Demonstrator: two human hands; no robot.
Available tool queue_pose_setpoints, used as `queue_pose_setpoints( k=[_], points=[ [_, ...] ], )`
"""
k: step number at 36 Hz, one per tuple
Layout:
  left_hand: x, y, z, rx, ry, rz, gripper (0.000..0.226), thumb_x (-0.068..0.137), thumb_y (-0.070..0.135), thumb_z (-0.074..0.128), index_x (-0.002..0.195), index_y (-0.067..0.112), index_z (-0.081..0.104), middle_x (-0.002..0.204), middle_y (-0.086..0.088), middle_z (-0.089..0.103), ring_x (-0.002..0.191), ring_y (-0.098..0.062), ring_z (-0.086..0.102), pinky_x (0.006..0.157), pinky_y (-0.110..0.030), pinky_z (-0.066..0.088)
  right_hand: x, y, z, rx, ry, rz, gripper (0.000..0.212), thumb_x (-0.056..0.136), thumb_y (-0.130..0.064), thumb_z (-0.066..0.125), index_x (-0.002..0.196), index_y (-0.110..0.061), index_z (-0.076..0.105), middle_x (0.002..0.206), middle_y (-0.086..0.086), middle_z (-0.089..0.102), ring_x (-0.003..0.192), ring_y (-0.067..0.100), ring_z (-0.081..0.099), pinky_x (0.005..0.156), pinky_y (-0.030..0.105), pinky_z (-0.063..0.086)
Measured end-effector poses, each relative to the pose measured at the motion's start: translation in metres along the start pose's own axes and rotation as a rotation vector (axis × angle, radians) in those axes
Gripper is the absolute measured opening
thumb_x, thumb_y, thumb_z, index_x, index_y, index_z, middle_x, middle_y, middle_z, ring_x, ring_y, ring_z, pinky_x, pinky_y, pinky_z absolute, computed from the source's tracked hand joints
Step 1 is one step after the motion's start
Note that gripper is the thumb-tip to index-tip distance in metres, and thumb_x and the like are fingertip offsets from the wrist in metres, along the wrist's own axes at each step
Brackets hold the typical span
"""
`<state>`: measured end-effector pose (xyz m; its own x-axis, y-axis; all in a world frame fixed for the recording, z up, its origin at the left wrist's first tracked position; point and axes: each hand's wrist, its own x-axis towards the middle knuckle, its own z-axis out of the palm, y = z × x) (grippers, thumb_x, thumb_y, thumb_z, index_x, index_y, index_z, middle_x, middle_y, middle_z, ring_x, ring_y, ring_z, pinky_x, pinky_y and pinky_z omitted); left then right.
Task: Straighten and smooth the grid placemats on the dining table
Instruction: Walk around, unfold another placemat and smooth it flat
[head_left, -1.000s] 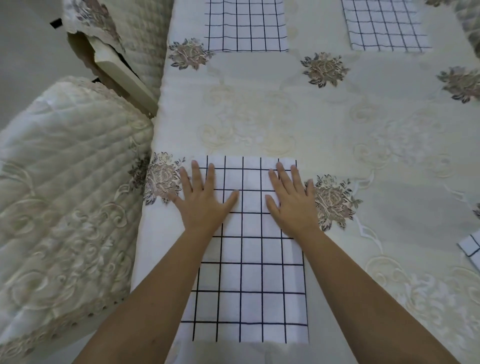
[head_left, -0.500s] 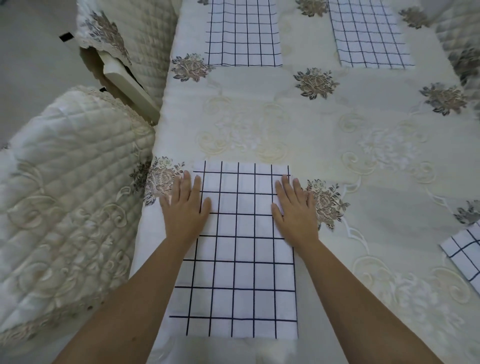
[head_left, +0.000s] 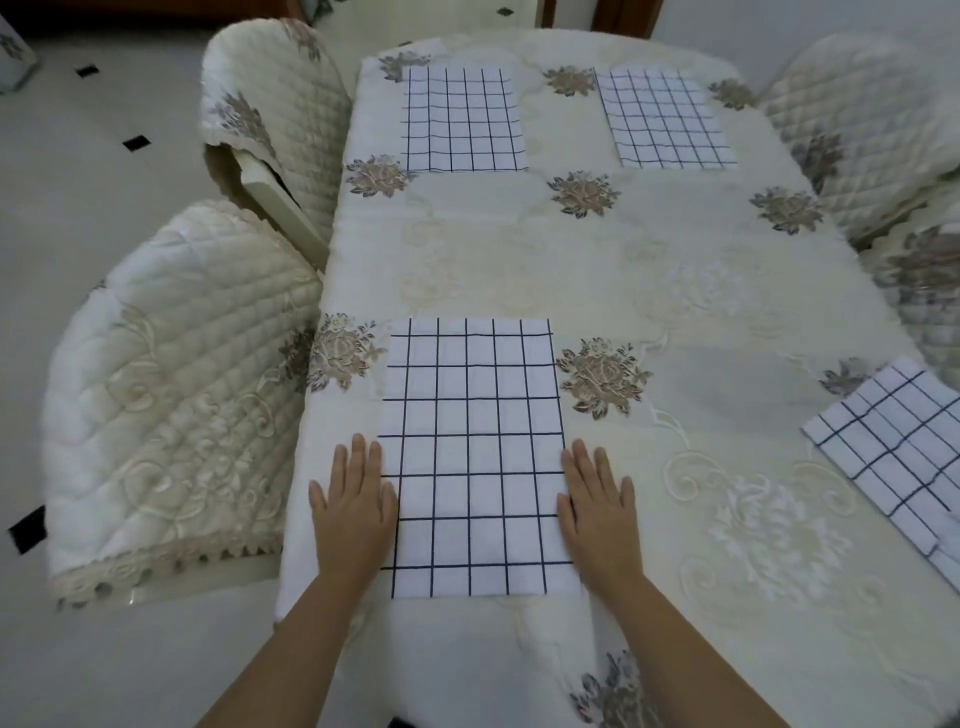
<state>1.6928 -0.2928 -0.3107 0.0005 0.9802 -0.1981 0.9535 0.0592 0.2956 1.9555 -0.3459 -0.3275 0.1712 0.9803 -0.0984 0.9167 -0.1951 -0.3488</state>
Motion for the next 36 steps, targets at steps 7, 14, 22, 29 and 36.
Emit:
queue_pose_setpoints(
  k=[7, 14, 22, 29, 36],
  points=[
    [-0.033, -0.009, 0.007, -0.005, 0.016, 0.031, 0.057, 0.086, 0.029, 0.026, 0.134, 0.006, 0.048, 0.142, -0.014, 0.045, 0.129, -0.035, 0.044, 0.097, -0.064, 0.034, -0.038, -0.004, 0.002, 0.025, -0.032, 0.049, 0.060, 0.088, -0.041, 0.005, 0.145, -0.023, 0.004, 0.153, -0.012, -0.001, 0.139, 0.002, -0.010, 0.116, 0.043, 0.002],
    [-0.058, -0.021, 0.009, -0.039, -0.027, 0.073, 0.058, 0.085, 0.028, 0.026, 0.132, 0.003, 0.050, 0.141, -0.016, 0.045, 0.129, -0.035, 0.044, 0.098, -0.063, 0.033, -0.078, -0.012, 0.006, 0.034, -0.031, 0.141, 0.060, 0.087, -0.041, 0.002, 0.145, -0.027, 0.001, 0.153, -0.015, -0.004, 0.143, 0.006, -0.004, 0.116, 0.040, -0.001],
    [-0.062, -0.022, 0.000, -0.113, -0.041, 0.074, 0.066, 0.083, 0.038, 0.024, 0.136, 0.006, 0.044, 0.149, -0.011, 0.034, 0.140, -0.028, 0.028, 0.110, -0.055, 0.020, -0.104, -0.028, 0.002, 0.139, -0.056, 0.236, 0.073, 0.080, -0.046, 0.002, 0.149, -0.025, 0.011, 0.149, -0.018, -0.010, 0.139, 0.001, -0.011, 0.116, 0.038, -0.006],
    [-0.067, 0.004, -0.006, -0.260, -0.084, 0.099, 0.049, 0.089, 0.011, 0.052, 0.136, 0.006, 0.042, 0.154, -0.010, 0.024, 0.144, -0.024, 0.015, 0.117, -0.042, 0.012, -0.104, -0.037, -0.028, 0.680, -0.016, 0.458, 0.036, 0.096, -0.018, 0.047, 0.132, -0.014, 0.050, 0.143, -0.005, 0.040, 0.139, 0.013, 0.027, 0.114, 0.030, 0.018],
    [-0.097, 0.066, -0.011, -0.508, -0.230, 0.300, 0.038, 0.092, 0.008, 0.048, 0.129, 0.012, 0.048, 0.140, 0.002, 0.041, 0.127, -0.007, 0.037, 0.103, -0.018, 0.026, -0.110, -0.034, -0.064, 1.068, 0.178, 0.628, 0.018, 0.095, -0.006, 0.045, 0.093, -0.017, 0.059, 0.086, 0.002, 0.066, 0.078, 0.012, 0.062, 0.071, 0.017, 0.046]
  ],
)
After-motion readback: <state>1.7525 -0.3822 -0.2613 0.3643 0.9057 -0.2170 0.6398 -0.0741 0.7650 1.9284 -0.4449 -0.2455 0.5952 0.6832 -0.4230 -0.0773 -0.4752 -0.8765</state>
